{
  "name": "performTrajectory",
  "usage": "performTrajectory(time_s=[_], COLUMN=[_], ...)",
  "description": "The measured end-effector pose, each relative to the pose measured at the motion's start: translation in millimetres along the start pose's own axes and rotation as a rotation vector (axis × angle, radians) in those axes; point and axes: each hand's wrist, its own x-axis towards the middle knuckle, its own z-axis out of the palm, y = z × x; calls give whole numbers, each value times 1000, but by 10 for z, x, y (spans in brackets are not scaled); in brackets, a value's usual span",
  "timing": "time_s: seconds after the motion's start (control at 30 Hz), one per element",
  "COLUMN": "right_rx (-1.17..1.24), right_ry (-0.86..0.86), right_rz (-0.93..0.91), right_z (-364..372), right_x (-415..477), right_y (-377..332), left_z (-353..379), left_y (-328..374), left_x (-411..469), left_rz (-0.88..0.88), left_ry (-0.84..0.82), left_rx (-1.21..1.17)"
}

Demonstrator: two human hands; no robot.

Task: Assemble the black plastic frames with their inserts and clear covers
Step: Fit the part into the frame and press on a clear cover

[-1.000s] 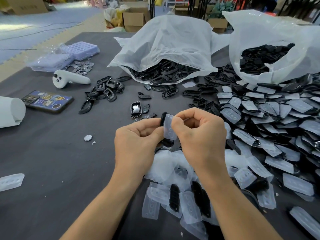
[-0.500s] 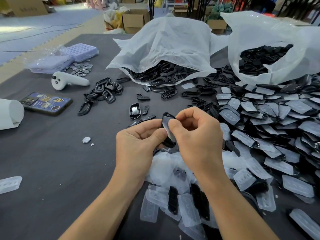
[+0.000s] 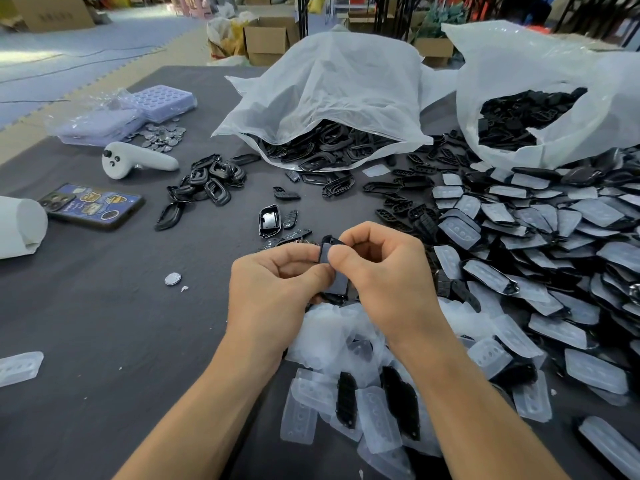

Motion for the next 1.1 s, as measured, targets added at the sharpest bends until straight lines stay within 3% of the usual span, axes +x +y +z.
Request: performTrajectory(time_s=[0.1, 0.3, 0.4, 0.57, 0.83, 1.1], right_rx=[17, -58, -81, 174, -18, -1], right_ry=[23, 28, 13, -112, 20, -26], right_rz=[-10, -31, -7, 137, 86, 81], right_z=[-3, -23, 11, -52, -45, -100], right_x=[12, 21, 0, 16, 26, 49], right_y=[10, 16, 17, -30, 31, 33], left_z=[9, -16, -32, -26, -11, -70], left_y=[-12, -34, -34, -15, -42, -12], left_x=[-12, 23, 27, 32, 15, 85], left_rz=[38, 14, -32, -101, -59, -108], left_ry=[-11, -212, -175, -84, -88, -127], left_rx=[36, 209, 197, 19, 62, -21])
